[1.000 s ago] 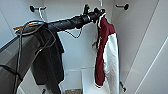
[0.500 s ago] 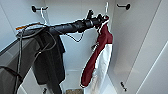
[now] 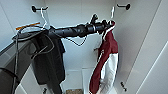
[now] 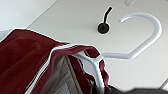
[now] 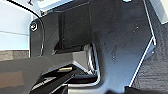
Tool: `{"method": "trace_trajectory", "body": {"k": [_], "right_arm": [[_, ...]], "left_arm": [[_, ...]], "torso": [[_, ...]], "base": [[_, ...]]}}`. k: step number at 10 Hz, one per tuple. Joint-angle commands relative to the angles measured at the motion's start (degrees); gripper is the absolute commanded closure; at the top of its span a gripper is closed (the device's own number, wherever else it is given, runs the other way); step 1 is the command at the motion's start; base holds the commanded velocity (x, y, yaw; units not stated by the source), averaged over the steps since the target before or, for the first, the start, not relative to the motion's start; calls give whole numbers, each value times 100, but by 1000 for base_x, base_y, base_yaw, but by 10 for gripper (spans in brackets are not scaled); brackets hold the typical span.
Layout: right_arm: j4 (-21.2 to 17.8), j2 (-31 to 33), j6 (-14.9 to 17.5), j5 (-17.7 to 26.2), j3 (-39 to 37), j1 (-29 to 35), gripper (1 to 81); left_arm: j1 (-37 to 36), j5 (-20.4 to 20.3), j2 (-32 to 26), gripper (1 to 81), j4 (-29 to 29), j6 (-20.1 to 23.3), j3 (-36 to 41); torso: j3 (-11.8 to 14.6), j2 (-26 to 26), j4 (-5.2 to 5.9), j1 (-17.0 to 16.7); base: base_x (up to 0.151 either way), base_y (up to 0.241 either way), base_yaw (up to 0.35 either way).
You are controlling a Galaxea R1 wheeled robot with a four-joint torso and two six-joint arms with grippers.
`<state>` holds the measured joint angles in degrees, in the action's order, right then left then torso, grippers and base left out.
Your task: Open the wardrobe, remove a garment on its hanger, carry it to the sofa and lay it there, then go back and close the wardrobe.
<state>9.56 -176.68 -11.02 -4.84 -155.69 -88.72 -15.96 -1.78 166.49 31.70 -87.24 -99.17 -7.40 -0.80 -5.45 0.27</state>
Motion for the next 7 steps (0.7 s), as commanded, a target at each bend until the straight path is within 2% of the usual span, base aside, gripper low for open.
{"method": "trace_trajectory", "body": {"k": [1,4,5,7], "right_arm": [[20,-19,3,282,39,192,10],[37,-19,47,221,31,183,10],[37,-19,47,229,39,192,10],[37,-19,47,229,31,201,10]], "left_arm": [[-852,-297,-353,811,364,119,468],[-650,-147,-616,811,399,145,960],[-579,-156,-643,811,399,163,1031],[-483,-156,-651,811,399,172,1057]], "torso": [[0,0,0,0],[0,0,0,0],[270,0,0,2],[472,0,0,2]], "base": [[0,0,0],[0,0,0],[0,0,0],[0,0,0]]}}
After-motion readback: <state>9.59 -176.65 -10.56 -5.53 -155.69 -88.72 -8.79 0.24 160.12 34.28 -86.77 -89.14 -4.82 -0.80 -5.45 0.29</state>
